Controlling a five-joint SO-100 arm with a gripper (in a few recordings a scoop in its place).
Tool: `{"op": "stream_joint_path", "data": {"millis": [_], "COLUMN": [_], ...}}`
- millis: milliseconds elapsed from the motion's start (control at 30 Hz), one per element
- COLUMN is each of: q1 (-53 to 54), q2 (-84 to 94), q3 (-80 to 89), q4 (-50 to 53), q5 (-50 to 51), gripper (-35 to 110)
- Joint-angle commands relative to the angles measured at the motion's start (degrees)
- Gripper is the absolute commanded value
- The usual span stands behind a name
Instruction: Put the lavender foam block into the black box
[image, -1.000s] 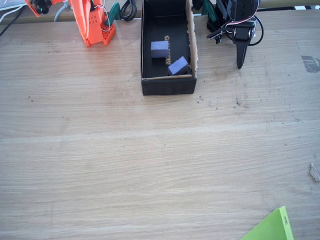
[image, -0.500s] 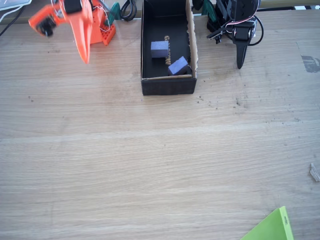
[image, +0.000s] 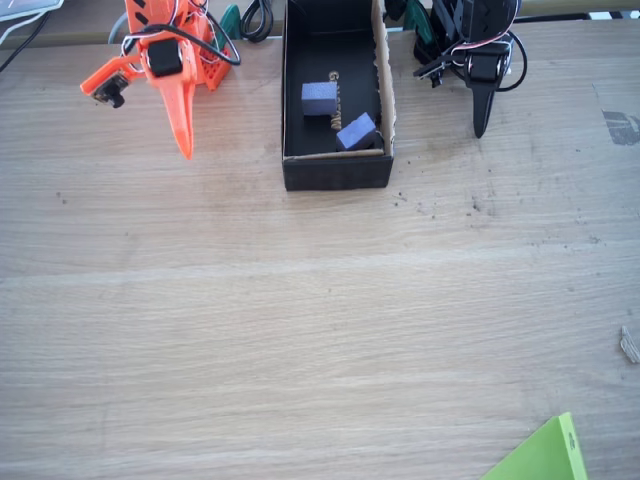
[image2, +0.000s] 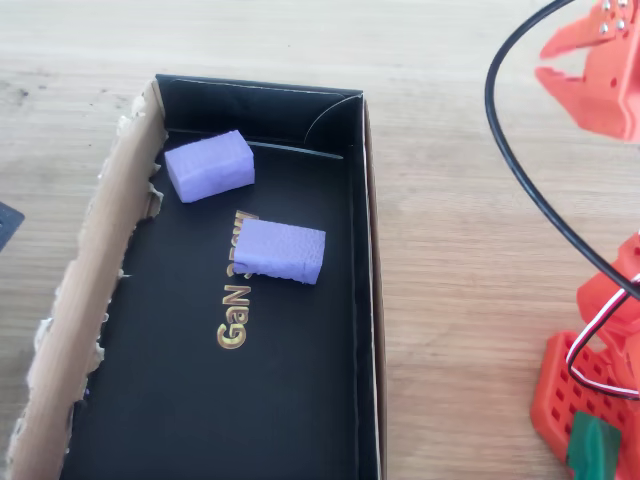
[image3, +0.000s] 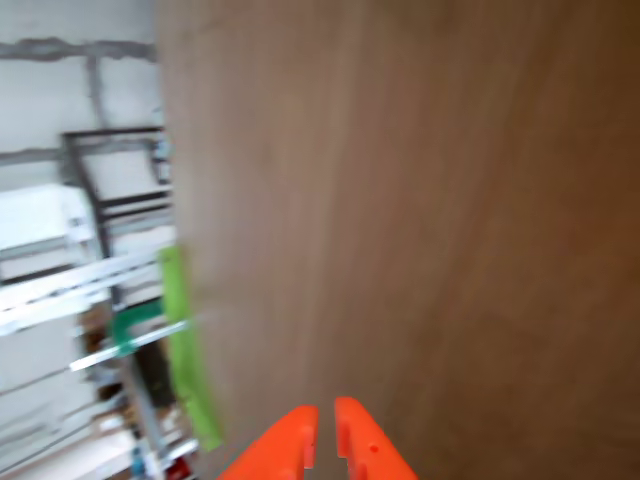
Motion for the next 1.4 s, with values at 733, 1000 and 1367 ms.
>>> {"op": "stream_joint_path", "data": {"millis": [733,1000,1367], "q1": [-0.35,-0.35,-0.35], "q2": [0.53,0.53,0.53], "q3": [0.18,0.18,0.18], "q4": [21.53,21.53,21.53], "q5": [10.81,10.81,10.81], "gripper": [0,0,0]}}
